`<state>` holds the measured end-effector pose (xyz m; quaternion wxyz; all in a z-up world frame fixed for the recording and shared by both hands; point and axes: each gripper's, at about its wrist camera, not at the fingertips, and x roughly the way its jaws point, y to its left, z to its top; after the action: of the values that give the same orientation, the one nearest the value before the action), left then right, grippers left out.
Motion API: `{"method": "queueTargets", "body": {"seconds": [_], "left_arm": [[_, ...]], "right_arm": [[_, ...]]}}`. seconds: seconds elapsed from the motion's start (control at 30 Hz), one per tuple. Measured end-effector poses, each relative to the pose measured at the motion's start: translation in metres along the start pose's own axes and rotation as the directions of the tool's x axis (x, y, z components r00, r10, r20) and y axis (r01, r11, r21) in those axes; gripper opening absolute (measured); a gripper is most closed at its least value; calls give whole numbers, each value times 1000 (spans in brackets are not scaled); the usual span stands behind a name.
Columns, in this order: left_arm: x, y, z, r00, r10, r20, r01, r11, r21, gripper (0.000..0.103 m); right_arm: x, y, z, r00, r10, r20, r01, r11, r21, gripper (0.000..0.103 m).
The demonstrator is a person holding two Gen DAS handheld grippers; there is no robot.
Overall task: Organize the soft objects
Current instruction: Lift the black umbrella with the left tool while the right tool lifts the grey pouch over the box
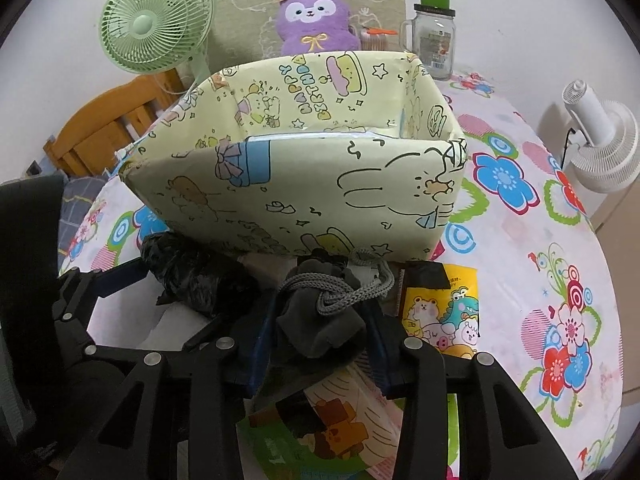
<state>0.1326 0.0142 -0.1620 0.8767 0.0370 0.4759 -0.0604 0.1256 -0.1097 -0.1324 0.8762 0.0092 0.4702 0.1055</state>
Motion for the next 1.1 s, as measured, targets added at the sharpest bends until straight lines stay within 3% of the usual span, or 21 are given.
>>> {"method": "queueTargets", "body": {"seconds": [0.27, 1.1], "left_arm": [[-10, 0, -3, 1000, -14, 24, 14, 1000, -4, 90], [-70, -21, -15, 992, -7, 127, 5, 1000, 18, 89]], "right_arm": [[-1, 0, 1, 1000, 7, 1, -7, 1000, 6, 44], [-51, 0, -15, 994, -2, 106, 1, 1000, 8, 44]]}}
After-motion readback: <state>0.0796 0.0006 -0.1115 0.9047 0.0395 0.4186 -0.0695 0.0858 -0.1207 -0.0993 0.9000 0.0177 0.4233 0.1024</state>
